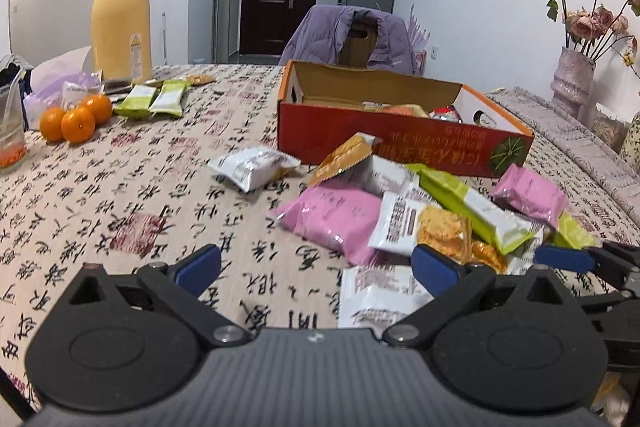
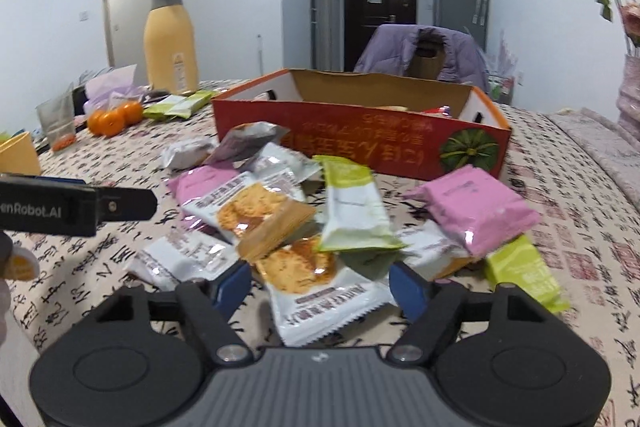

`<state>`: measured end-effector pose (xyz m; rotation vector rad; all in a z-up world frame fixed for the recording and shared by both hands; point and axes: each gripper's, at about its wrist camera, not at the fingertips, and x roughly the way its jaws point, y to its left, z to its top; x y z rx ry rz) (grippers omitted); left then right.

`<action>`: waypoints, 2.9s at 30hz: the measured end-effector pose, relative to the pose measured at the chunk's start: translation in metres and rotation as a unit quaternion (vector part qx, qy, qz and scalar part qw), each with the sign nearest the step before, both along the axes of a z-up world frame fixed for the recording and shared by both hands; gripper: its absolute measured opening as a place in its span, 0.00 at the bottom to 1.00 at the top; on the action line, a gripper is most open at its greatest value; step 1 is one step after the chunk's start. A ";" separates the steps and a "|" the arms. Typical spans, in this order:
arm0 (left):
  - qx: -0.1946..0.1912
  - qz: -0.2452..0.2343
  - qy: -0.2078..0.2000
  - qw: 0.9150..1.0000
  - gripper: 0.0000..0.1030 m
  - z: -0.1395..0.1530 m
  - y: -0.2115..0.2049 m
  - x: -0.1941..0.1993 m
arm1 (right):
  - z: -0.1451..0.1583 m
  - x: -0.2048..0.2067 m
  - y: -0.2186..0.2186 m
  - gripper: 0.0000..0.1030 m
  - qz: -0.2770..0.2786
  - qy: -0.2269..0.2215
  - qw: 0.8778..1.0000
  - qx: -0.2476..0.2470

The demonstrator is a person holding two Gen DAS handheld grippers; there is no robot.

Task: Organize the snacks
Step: 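Move both tools back to the snack pile, then grasp a white cookie packet with the right gripper, then lift the cookie packet with the right gripper while the left grasps a white packet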

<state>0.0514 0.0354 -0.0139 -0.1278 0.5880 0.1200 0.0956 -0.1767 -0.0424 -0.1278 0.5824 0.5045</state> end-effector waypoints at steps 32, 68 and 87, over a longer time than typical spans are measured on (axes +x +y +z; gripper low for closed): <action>-0.026 -0.028 0.052 0.998 1.00 -0.014 -0.031 0.022 | 0.010 -0.028 -0.044 0.39 -0.026 -0.034 0.999 0.021; 0.016 -0.043 0.025 0.999 0.16 -0.015 -0.057 0.012 | 0.007 -0.026 -0.060 0.40 -0.051 -0.029 0.997 0.047; 0.039 -0.046 -0.047 0.997 0.16 0.033 -0.047 0.017 | 0.039 -0.006 -0.054 0.40 -0.059 -0.066 0.994 0.056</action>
